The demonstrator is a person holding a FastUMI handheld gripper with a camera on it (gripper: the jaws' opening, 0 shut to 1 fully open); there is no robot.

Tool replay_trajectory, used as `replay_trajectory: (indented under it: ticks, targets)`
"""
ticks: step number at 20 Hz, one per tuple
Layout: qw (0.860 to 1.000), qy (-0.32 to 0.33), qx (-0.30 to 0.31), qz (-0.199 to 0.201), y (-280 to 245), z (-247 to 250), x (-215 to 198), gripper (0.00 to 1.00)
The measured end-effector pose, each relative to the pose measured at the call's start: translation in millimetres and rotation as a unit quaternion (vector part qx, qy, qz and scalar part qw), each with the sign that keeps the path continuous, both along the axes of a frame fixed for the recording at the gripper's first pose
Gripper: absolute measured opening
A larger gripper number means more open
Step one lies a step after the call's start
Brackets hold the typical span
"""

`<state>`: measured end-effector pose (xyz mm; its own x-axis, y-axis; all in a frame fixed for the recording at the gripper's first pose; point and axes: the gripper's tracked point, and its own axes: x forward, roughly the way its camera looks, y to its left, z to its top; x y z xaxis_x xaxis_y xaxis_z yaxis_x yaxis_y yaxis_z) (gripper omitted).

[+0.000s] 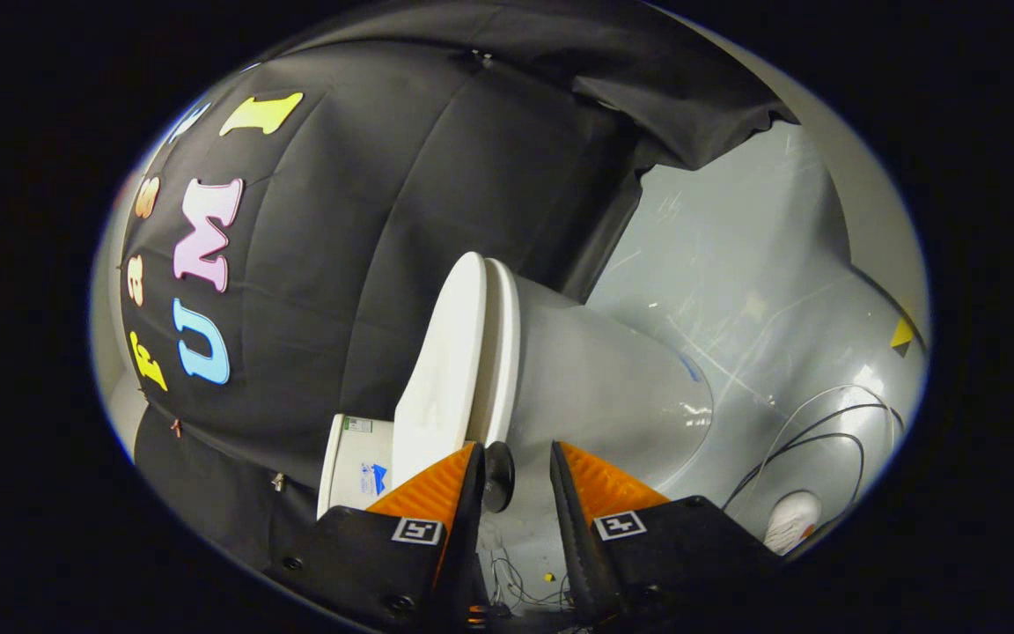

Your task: Open the toilet lid.

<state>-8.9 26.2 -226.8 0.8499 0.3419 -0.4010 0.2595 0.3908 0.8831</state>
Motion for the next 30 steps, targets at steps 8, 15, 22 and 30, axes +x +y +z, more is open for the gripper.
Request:
replay_trajectory:
  ticks: [8,15,22,30]
  targets:
    - [0.999,-0.008,0.039,0.013,5,3,1,0.31]
    - [0.998,-0.006,0.069,0.002,7,6,5,0.11]
    - [0.999,0.001,0.033,0.001,3,10,5,0.05]
    - [1.0,-0.01,0.015,0.003,5,38,6,0.05]
